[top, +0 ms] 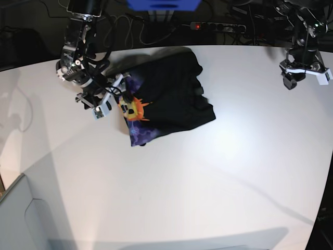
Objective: Fold the T-shirt properly
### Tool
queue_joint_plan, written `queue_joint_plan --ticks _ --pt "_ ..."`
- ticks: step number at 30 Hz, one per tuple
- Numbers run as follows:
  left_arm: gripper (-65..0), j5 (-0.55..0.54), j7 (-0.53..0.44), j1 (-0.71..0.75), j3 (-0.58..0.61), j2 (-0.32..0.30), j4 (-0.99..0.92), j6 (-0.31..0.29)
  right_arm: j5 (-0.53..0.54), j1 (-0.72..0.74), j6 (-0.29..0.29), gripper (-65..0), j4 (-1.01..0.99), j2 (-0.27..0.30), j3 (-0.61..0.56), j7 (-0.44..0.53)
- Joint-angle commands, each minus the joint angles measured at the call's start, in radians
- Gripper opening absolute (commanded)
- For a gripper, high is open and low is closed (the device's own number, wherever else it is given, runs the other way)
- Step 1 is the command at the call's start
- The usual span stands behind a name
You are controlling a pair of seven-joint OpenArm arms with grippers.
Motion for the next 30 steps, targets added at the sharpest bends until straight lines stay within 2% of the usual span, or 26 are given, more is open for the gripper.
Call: queue_joint_plan --ticks 1,3,11,13,17,22,25,29,30 --pt "-36.5 -0.012 -0.012 0.016 -0.005 -0.011 0.022 -0.003 -0.036 0.023 -0.063 -21.1 -0.003 -0.004 0.000 -0.032" --pt "-36.5 -0.012 -0.012 0.034 -0.005 -0.011 0.027 -0.003 -0.033 0.057 -0.094 -21.0 0.003 -0.006 0.001 -0.032" --pt "-36.5 -0.014 -0.017 0.080 -0.005 -0.007 0.019 -0.003 -0.033 0.023 -0.092 -21.0 0.345 -0.004 -0.006 -0.038" --pt "-36.5 -0.014 -0.014 0.082 -0.007 -0.003 0.020 -0.003 -0.033 0.023 -0.092 -21.0 0.385 -0.006 -0.048 -0.038" --pt "-36.5 -0.014 -0.014 0.103 -0.007 0.000 0.031 -0.003 -0.037 0.076 -0.095 -21.4 0.342 -0.001 -0.141 -0.038" --pt "-36.5 -0.069 -0.017 0.137 -0.007 0.000 0.027 -0.003 -0.036 0.231 -0.095 -23.0 0.075 -0.006 -0.164 -0.030" --pt "-36.5 -0.094 -0.020 0.168 -0.007 0.000 0.028 -0.003 -0.036 0.320 -0.095 -33.6 -0.080 -0.006 -0.164 -0.027" --pt "-36.5 -0.111 -0.022 0.194 -0.007 0.000 0.027 -0.003 -0.037 0.417 -0.100 -54.1 -0.257 0.003 -0.163 0.036" --pt "-36.5 -0.111 -0.023 0.200 -0.007 0.000 0.028 -0.003 -0.037 0.432 -0.115 -58.9 -0.292 0.023 -0.160 0.053"
